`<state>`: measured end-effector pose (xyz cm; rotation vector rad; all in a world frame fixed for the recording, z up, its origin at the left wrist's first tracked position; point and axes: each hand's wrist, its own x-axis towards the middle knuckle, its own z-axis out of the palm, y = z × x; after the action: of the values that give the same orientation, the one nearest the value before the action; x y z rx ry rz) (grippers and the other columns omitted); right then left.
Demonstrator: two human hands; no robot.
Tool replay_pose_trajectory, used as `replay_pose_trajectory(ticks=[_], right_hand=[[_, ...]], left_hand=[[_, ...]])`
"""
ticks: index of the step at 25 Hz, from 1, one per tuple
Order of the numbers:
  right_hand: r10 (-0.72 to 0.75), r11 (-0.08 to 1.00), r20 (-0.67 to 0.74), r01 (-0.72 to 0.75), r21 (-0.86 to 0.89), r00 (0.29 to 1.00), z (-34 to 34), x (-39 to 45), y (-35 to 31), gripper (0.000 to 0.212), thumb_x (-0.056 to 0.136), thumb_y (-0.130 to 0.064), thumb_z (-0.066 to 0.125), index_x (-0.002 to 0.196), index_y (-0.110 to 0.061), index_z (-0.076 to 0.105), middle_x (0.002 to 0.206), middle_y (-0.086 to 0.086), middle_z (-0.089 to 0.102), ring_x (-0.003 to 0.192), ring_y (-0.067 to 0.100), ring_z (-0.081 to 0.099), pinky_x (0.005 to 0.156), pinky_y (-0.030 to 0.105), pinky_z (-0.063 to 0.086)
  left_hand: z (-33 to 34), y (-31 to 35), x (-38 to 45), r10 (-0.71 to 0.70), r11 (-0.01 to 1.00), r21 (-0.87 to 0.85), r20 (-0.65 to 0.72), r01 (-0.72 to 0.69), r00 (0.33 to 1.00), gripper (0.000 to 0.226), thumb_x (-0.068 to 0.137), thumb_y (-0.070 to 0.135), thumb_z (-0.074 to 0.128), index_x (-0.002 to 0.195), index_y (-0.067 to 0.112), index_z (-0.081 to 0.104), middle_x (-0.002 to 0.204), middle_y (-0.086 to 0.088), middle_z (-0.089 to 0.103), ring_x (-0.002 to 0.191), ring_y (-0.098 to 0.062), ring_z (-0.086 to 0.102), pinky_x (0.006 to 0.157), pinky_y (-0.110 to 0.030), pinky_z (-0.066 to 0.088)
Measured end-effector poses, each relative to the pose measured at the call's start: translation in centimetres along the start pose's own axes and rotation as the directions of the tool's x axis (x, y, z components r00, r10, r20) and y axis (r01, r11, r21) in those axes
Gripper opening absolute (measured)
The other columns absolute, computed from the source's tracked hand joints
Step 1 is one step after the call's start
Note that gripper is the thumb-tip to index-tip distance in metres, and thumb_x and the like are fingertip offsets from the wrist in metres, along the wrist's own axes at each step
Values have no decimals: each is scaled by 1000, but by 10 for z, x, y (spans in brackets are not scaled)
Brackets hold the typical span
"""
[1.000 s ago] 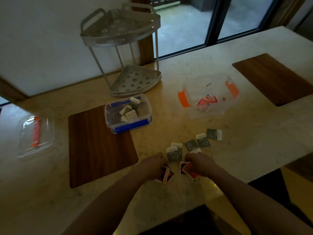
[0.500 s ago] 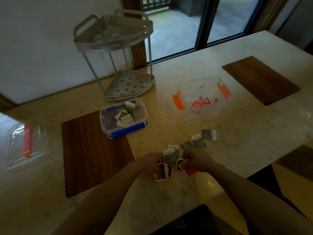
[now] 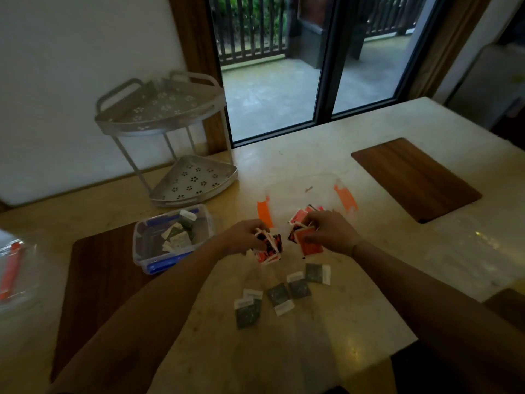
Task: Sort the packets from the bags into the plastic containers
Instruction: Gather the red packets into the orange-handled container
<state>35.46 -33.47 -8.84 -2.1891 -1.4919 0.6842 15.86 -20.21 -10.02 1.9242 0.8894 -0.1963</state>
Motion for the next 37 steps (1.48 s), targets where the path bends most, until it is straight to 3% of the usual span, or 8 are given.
replay_pose_trajectory(ticks=[7, 10, 17, 21, 24, 29, 37], right_hand=[[13, 1000, 2, -12, -18, 1000, -64, 39, 59, 25, 79, -28, 74, 100, -17, 68, 103, 9, 69, 95, 24, 65, 83, 42, 57], [5, 1000, 38, -5, -15, 999, -72, 51, 71, 27, 81, -29, 73, 104, -15, 66, 107, 9, 67, 98, 25, 63, 83, 39, 57], [-6, 1000, 89, 8, -22, 996, -76, 89, 75, 19, 83, -29, 70, 98, -18, 66, 98, 5, 68, 85, 18, 64, 74, 32, 57], [-28, 992, 141, 46, -121, 990, -64, 112, 69, 13, 86, -29, 65, 92, -19, 61, 87, -1, 61, 78, 16, 60, 63, 25, 48], [-14, 959, 231, 78, -273, 973, -54, 132, 65, 16, 89, -26, 60, 101, -16, 63, 99, 5, 67, 87, 21, 62, 72, 33, 52], [91, 891, 453, 131, -435, 887, -35, 156, 73, 25, 90, -15, 55, 111, -18, 66, 111, 8, 66, 95, 25, 63, 73, 34, 54], [124, 803, 492, 204, -560, 862, -4, 173, 78, 24, 89, -7, 50, 104, -17, 66, 96, 6, 64, 78, 21, 60, 55, 28, 41]], left_hand=[[1, 70, 50, -16, 999, -45, -93, 12, 996, 26, 87, 6, 64, 108, 16, 53, 108, -22, 61, 76, -26, 51, 53, -29, 41], [1, 86, 63, -49, 998, -57, -124, 42, 991, 29, 86, 5, 65, 112, 13, 55, 98, -15, 59, 71, -21, 52, 53, -28, 42], [-10, 96, 95, -72, 997, -28, -166, 68, 983, 34, 85, 9, 67, 117, 14, 56, 111, -17, 62, 81, -25, 56, 59, -29, 45], [-13, 93, 119, -81, 987, 122, -191, 105, 978, 37, 82, 12, 70, 116, 16, 59, 115, -14, 62, 92, -25, 58, 73, -32, 48], [-15, 93, 137, -115, 953, 264, -138, 149, 984, 37, 82, 11, 67, 119, 16, 60, 117, -11, 61, 96, -25, 58, 78, -35, 51], [-4, 95, 168, -184, 845, 507, -23, 170, 983, 31, 87, 8, 56, 117, 15, 61, 112, -8, 61, 87, -22, 55, 66, -30, 46], [21, 74, 201, -267, 728, 664, 44, 171, 963, 31, 88, 10, 58, 118, 18, 60, 105, -4, 62, 89, -20, 60, 66, -31, 48]])
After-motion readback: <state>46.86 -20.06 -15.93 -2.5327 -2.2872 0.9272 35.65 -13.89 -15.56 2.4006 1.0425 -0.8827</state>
